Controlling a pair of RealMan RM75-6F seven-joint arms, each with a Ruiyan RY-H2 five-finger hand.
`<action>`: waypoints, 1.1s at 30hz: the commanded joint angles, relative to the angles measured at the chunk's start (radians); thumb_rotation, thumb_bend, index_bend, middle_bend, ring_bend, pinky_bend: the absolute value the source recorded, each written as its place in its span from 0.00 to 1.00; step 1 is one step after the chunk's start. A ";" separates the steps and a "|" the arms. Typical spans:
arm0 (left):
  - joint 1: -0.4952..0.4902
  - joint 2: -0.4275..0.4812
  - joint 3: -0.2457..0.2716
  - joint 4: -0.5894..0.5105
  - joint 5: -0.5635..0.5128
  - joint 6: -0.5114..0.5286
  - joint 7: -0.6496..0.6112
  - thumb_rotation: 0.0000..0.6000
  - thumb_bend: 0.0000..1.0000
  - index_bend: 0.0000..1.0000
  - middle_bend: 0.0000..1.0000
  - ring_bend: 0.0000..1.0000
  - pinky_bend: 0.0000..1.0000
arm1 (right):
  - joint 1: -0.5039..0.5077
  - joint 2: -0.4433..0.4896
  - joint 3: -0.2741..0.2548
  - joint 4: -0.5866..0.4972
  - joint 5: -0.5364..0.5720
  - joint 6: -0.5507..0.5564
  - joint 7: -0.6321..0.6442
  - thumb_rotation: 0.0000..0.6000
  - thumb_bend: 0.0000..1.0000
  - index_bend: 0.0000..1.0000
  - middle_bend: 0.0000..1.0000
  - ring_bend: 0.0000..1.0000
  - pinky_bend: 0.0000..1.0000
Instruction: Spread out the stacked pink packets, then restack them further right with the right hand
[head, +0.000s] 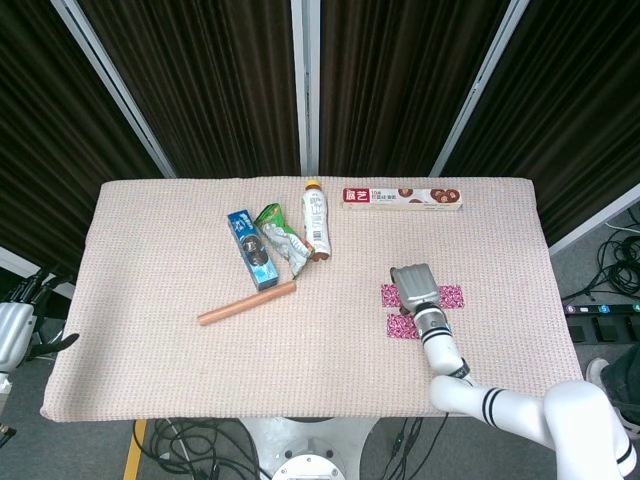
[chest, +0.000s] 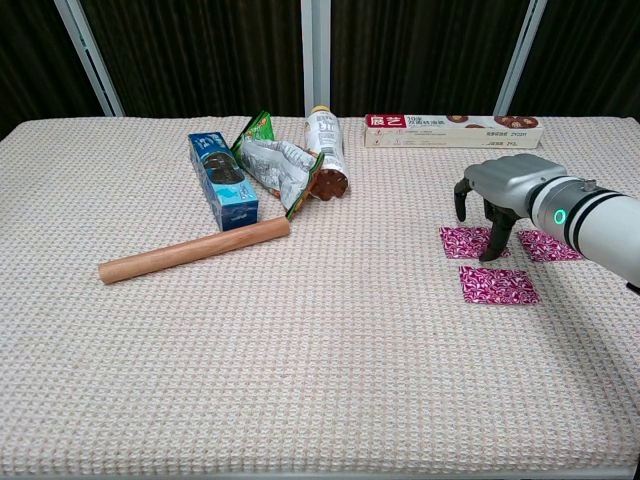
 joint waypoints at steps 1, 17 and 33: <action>0.000 0.000 0.000 0.001 -0.001 -0.001 -0.001 1.00 0.02 0.24 0.18 0.17 0.30 | 0.001 -0.002 0.002 0.002 0.004 -0.003 -0.004 1.00 0.00 0.40 1.00 1.00 0.97; 0.001 -0.005 0.001 0.016 -0.004 -0.007 -0.019 1.00 0.02 0.24 0.18 0.17 0.30 | 0.010 -0.021 0.014 0.027 0.043 -0.017 -0.033 1.00 0.00 0.40 1.00 1.00 0.97; 0.003 -0.005 0.001 0.022 -0.005 -0.007 -0.024 1.00 0.02 0.24 0.18 0.17 0.30 | 0.022 -0.023 0.014 0.032 0.104 -0.034 -0.073 1.00 0.00 0.38 1.00 1.00 0.97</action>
